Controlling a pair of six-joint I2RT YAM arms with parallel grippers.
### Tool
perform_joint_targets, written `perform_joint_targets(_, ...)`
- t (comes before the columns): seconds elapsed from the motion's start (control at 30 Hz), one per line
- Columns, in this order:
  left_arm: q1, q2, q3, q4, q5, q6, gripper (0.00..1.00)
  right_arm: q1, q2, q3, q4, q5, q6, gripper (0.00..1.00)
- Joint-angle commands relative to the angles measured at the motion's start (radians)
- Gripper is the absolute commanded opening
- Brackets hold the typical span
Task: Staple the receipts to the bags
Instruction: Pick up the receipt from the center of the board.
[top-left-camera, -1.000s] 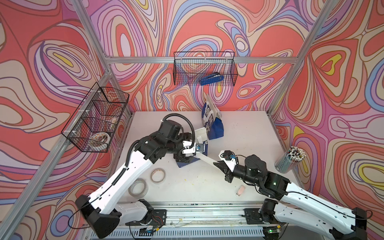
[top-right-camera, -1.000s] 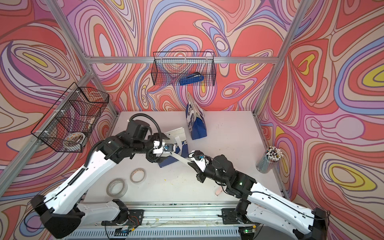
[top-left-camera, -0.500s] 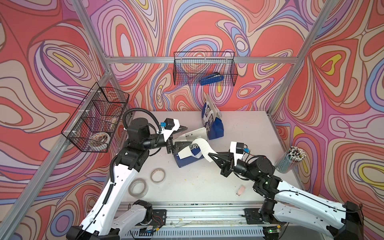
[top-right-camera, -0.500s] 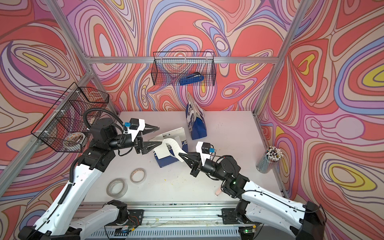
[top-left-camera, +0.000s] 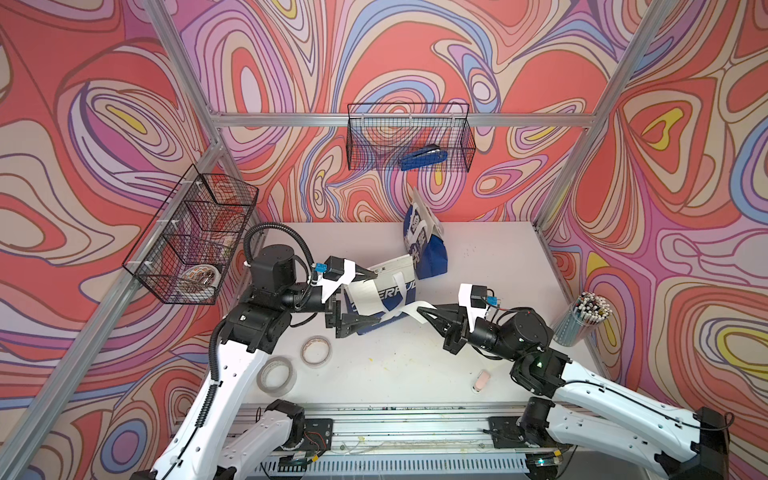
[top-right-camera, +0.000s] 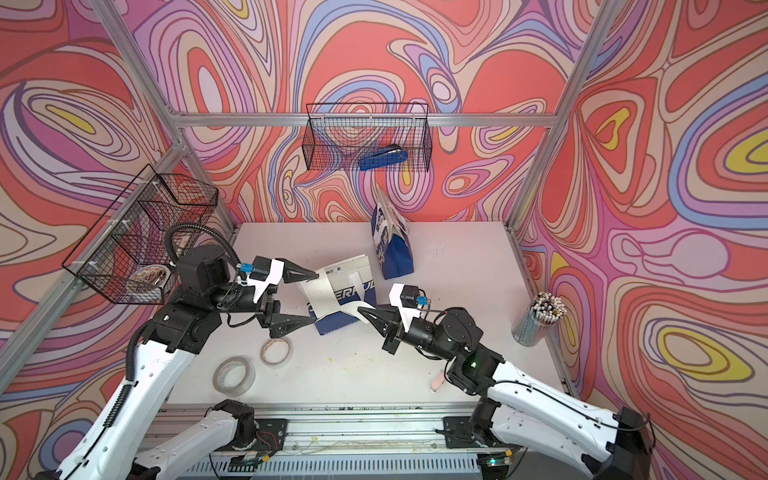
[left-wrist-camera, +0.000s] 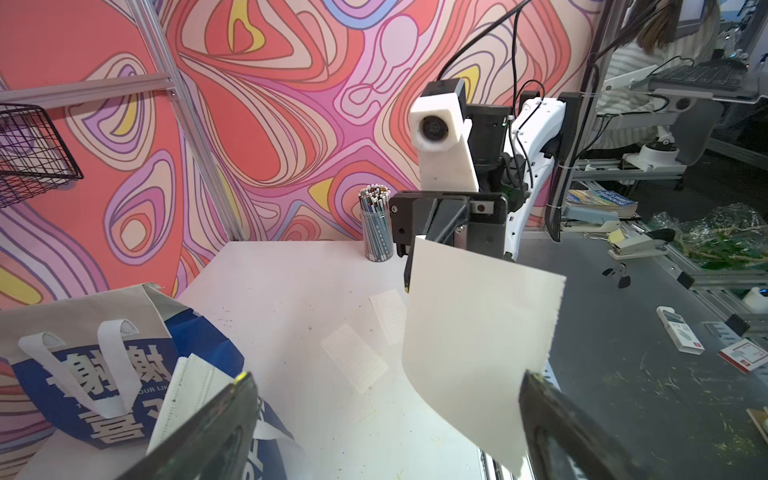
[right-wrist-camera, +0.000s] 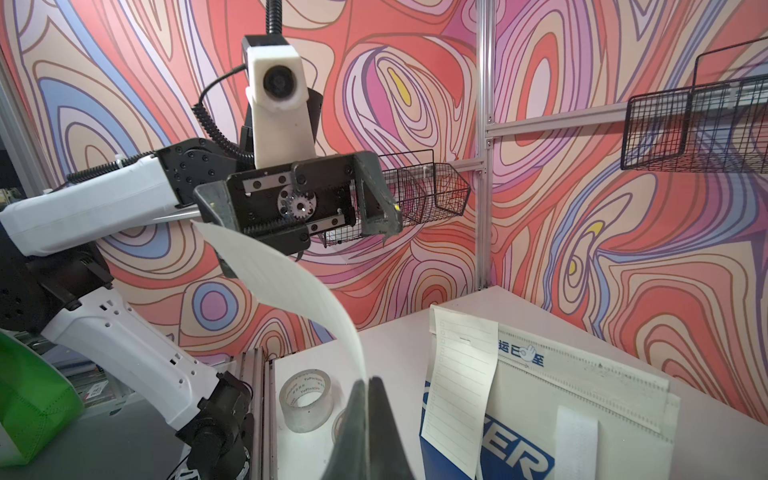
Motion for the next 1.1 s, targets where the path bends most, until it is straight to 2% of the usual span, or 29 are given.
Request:
perform_joint_targets(0.0, 0.003, -0.026, -0.016, -0.067, -0.020, 0.073, 1.00, -0.003, 0.012, 0.034, -0.058, -0.020, -0.029, 0.00)
perform_joint_targets(0.1, 0.003, -0.018, -0.007, -0.110, -0.011, 0.105, 1.00, -0.004, 0.027, 0.045, -0.073, -0.023, -0.039, 0.00)
perform_joint_targets(0.33, 0.003, -0.045, 0.000, -0.303, -0.063, 0.319, 1.00, -0.014, 0.031, 0.056, -0.112, -0.019, -0.063, 0.00)
perform_joint_targets(0.5, 0.003, -0.069, -0.049, -0.255, -0.101, 0.302, 1.00, -0.016, 0.047, 0.068, -0.128, -0.045, -0.079, 0.00)
perform_joint_targets(0.7, 0.003, -0.072, -0.073, -0.122, -0.140, 0.208, 1.00, -0.016, 0.075, 0.082, -0.125, -0.100, -0.079, 0.00)
perform_joint_targets(0.77, 0.003, -0.059, -0.063, -0.107, -0.135, 0.185, 0.95, -0.016, 0.086, 0.082, -0.113, -0.112, -0.071, 0.00)
perform_joint_targets(0.8, 0.003, -0.052, -0.057, -0.113, -0.126, 0.190, 0.92, -0.016, 0.089, 0.083, -0.111, -0.112, -0.068, 0.00)
perform_joint_targets(0.93, 0.003, -0.032, -0.033, -0.154, -0.089, 0.227, 0.59, -0.016, 0.105, 0.084, -0.104, -0.106, -0.063, 0.00)
perform_joint_targets(0.97, 0.004, -0.031, -0.026, -0.172, -0.084, 0.250, 0.47, -0.016, 0.106, 0.085, -0.106, -0.103, -0.063, 0.00)
perform_joint_targets(1.0, 0.003, -0.030, -0.023, -0.183, -0.086, 0.266, 0.31, -0.016, 0.107, 0.085, -0.108, -0.102, -0.065, 0.00)
perform_joint_targets(1.03, 0.003, -0.033, -0.022, -0.188, -0.099, 0.271, 0.01, -0.016, 0.106, 0.082, -0.112, -0.098, -0.067, 0.00)
perform_joint_targets(1.07, 0.003, -0.036, -0.025, -0.181, -0.120, 0.262, 0.00, -0.016, 0.103, 0.080, -0.116, -0.093, -0.070, 0.00)
